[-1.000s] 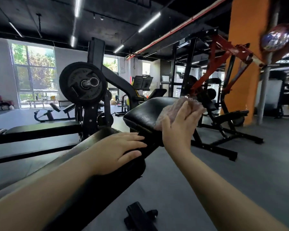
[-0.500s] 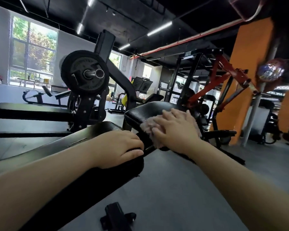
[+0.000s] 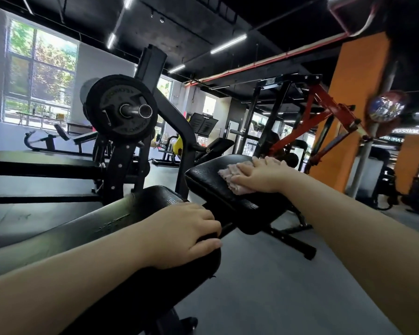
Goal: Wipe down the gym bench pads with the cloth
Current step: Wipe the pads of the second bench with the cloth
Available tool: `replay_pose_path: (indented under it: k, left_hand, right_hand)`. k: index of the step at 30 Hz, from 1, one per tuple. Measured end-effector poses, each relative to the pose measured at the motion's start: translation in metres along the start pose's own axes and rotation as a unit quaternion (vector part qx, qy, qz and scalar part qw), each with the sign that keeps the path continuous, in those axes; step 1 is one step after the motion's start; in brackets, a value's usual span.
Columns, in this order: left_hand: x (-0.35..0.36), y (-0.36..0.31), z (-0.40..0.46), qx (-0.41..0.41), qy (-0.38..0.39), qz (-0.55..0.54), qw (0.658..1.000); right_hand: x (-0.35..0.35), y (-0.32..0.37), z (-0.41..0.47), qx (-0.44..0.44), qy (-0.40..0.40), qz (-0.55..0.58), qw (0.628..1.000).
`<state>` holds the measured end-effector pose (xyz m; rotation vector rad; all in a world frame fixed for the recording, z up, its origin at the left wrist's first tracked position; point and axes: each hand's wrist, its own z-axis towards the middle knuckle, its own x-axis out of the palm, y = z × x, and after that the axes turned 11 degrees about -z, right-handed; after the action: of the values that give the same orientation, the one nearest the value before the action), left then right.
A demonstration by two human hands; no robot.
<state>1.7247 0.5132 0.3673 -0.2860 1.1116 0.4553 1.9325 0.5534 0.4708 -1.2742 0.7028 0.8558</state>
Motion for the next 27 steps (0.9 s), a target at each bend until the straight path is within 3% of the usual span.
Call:
replay_pose_path:
  k: [4,10,21,25,27]
  left_hand:
    - [-0.001,0.0,0.001,0.006,-0.007,-0.005,1.0]
    - [-0.001,0.0,-0.001,0.018,-0.019,0.005,1.0]
    - [0.0,0.001,0.0,0.013,-0.011,0.021,1.0]
    - [0.003,0.004,-0.002,0.025,-0.029,0.012,0.999]
    - [0.002,0.005,-0.004,0.054,-0.093,0.014,0.994]
  right_hand:
    - [0.0,0.024,-0.015,-0.056,-0.002,0.003,0.998]
    - [0.011,0.036,-0.054,-0.098,-0.081,-0.007,0.992]
    - [0.01,-0.002,-0.031,0.042,-0.029,0.026,0.998]
    - [0.008,0.032,-0.046,-0.049,-0.061,0.007,0.997]
    - [0.01,0.04,-0.054,-0.098,-0.078,-0.016,0.992]
